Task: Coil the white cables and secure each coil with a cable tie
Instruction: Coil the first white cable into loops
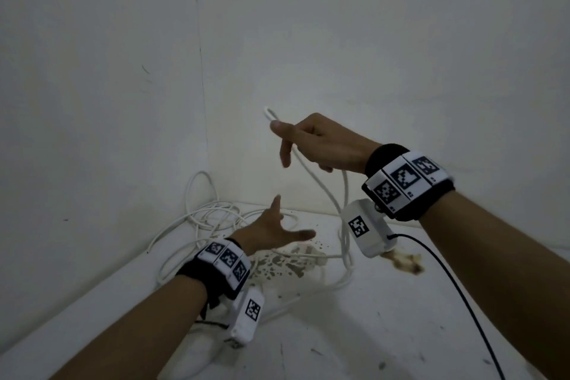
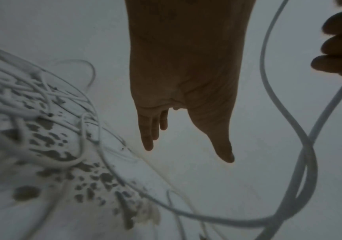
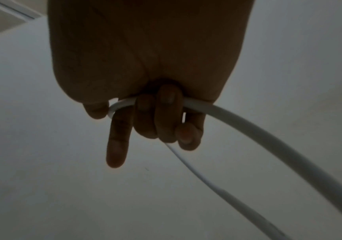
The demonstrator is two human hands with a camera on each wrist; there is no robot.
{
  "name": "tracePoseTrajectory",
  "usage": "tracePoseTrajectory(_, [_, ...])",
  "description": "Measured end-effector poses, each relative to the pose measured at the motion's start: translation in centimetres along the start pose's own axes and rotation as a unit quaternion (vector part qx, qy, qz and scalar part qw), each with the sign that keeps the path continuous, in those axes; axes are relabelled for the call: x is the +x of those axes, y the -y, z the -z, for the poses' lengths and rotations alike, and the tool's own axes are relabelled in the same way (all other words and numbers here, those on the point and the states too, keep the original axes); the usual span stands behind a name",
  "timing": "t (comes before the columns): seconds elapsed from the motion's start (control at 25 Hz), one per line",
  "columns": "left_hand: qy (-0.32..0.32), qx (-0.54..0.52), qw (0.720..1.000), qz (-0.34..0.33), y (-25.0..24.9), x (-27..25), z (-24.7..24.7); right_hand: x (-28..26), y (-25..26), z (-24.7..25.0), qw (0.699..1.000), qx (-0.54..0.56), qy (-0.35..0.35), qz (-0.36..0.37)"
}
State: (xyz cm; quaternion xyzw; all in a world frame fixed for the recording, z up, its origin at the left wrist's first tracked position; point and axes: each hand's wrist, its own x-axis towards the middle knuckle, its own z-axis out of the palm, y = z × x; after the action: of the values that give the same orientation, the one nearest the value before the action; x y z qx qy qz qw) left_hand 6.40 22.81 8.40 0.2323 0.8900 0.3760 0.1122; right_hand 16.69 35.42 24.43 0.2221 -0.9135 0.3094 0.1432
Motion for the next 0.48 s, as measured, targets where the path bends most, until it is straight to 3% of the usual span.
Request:
tracePoseTrajectory(0.12, [-0.018,-0.142,0.987,-0.078,-3.6,1.1,1.1,0.2,2.0,0.6,0.996,0.084,-0.007,0.038])
tracePoseTrajectory(0.24, [0.024,-0.308,0.940,-0.146,-6.7,0.3,2.3,0.1,1.8,1.7,0.987,0.142,-0.054,0.057])
tracePoseTrajectory(0.36, [0.137,-0.461,0.871,-0.095,-7.7,-0.8,3.2,-0.5,0.2,2.5,0.972,0.191,-0.129,0.034])
tracePoseTrajectory(0.48, [0.182,-0.474,0.858,-0.073,-6.5,-1.3,3.4,-0.7,-1.6,3.5,0.953,0.181,-0.243,-0.002])
